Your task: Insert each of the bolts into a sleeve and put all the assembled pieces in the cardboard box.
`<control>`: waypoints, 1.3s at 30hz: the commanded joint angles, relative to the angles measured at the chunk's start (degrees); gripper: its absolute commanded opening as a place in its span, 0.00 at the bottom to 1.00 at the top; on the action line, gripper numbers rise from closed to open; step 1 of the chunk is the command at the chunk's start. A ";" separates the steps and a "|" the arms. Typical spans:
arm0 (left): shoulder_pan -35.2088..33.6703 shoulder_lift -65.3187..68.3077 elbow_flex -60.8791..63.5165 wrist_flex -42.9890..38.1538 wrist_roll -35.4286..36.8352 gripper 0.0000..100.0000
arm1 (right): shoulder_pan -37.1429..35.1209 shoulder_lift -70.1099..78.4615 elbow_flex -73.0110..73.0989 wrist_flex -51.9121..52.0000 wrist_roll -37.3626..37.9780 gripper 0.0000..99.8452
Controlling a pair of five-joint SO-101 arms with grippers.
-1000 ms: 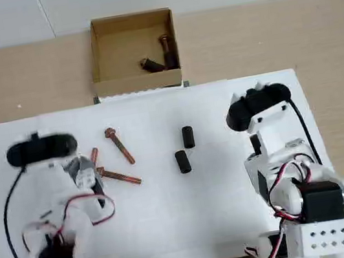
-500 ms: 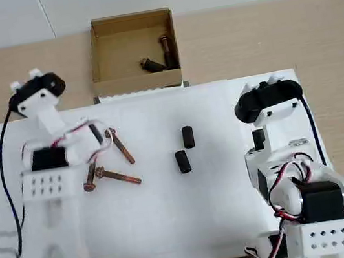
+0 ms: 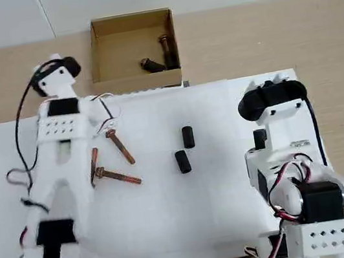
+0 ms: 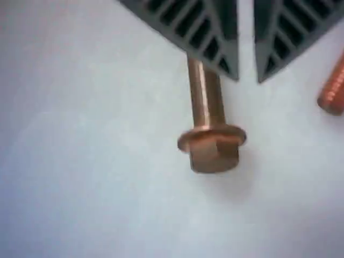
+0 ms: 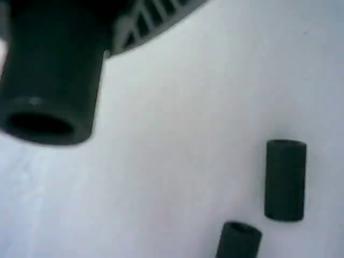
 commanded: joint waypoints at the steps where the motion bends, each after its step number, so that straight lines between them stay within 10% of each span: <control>1: 1.14 5.01 -8.22 4.40 0.35 0.06 | 0.40 -0.66 0.44 -1.45 -2.20 0.00; 13: 1.41 19.25 -19.56 12.04 3.08 0.14 | 3.82 -0.66 0.70 -1.45 -2.55 0.00; 25: 1.23 24.44 -19.65 9.85 3.08 0.01 | 3.65 -0.66 0.70 -1.45 -2.55 0.00; 39: 7.12 1.05 -19.03 11.96 0.53 0.01 | 3.82 -0.75 -8.88 4.53 -2.37 0.00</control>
